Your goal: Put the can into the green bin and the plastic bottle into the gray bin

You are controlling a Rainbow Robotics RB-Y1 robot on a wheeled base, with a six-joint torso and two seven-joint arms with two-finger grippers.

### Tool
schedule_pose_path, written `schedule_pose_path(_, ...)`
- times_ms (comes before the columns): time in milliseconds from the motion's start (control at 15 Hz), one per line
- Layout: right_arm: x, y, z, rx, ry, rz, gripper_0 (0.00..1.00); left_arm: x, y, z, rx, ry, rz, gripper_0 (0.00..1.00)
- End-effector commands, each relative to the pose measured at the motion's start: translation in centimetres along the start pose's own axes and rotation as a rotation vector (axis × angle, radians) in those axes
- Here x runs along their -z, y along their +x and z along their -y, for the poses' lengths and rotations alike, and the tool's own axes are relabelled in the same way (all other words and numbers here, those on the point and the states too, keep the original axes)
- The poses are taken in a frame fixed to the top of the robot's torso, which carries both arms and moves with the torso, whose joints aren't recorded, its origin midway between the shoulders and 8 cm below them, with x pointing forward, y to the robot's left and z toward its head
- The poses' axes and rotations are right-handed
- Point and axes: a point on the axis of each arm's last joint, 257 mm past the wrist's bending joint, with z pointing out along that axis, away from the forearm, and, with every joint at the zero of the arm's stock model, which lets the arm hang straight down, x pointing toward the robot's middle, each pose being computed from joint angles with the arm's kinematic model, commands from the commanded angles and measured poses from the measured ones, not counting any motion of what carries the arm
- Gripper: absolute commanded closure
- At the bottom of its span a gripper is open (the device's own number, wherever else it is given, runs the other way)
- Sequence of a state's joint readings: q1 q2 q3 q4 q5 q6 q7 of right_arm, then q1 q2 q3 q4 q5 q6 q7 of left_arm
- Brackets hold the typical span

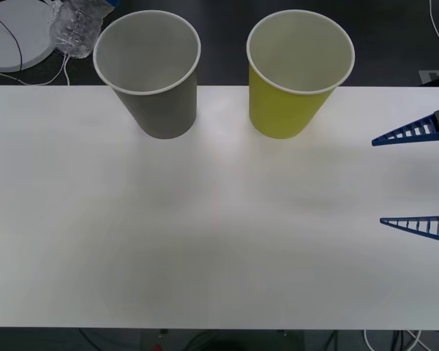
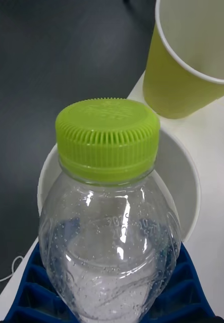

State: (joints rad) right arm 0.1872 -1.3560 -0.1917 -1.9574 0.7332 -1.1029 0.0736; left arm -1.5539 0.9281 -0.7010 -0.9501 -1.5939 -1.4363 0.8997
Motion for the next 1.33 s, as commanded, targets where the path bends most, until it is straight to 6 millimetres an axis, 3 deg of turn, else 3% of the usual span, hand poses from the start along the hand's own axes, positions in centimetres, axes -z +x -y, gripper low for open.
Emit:
schedule_pose_path(67, 0.0, 0.0, 0.0, 0.000, 0.000, 0.000, 0.00, -0.9, -1.9, 0.2, 0.004, -0.002, 0.008, 1.00)
schedule_pose_path(400, 0.0, 0.0, 0.0, 0.000, 0.000, 0.000, 0.00, -2.8, -3.9, 0.6, 0.008, -0.006, -0.013, 1.00)
schedule_pose_path(733, 0.0, 0.0, 0.0, 0.000, 0.000, 0.000, 0.00, -4.7, -3.8, 1.4, -0.051, -0.028, -0.088, 1.00)
schedule_pose_path(1333, 0.0, 0.0, 0.0, 0.000, 0.000, 0.000, 0.00, -4.9, -4.1, 1.9, -0.051, -0.016, -0.085, 1.00)
